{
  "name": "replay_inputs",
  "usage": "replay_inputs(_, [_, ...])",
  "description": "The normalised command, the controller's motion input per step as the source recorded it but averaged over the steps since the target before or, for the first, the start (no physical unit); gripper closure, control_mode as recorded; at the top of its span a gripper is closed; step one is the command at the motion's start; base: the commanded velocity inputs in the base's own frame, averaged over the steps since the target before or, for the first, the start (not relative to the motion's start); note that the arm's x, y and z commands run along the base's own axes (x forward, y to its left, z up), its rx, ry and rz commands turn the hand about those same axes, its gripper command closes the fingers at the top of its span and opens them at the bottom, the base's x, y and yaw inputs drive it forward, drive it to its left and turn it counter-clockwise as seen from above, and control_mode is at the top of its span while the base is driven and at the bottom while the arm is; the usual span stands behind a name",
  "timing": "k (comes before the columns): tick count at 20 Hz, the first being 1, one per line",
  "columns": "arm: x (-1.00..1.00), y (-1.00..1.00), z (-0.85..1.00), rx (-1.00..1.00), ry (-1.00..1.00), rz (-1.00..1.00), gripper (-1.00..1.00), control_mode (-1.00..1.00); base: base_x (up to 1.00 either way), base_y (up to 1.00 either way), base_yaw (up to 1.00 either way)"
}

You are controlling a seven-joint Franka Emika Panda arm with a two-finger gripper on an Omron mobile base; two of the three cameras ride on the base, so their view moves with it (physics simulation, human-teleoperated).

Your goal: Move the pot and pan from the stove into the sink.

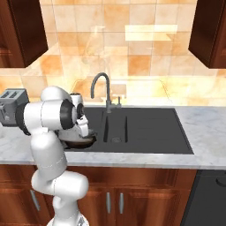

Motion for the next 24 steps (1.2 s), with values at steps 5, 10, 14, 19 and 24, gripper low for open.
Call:
replay_inputs(5, [0.44, 0.00, -0.36, -0.12, -0.03, -0.02, 1.00, -1.00, 0.00, 0.00, 0.00])
replay_inputs(10, [0.41, 0.00, -0.32, -0.11, -0.03, -0.04, 1.00, -1.00, 0.00, 0.00, 0.00])
replay_inputs(14, [0.44, 0.03, -0.25, -0.09, -0.02, -0.07, 1.00, -1.00, 0.00, 0.00, 0.00])
replay_inputs(19, [0.02, 0.00, 0.04, 0.00, -0.01, -0.01, -1.00, -1.00, 0.00, 0.00, 0.00])
replay_inputs(24, [-0.05, -0.01, 0.90, 0.00, -0.11, -0.04, -1.00, -1.00, 0.00, 0.00, 0.00])
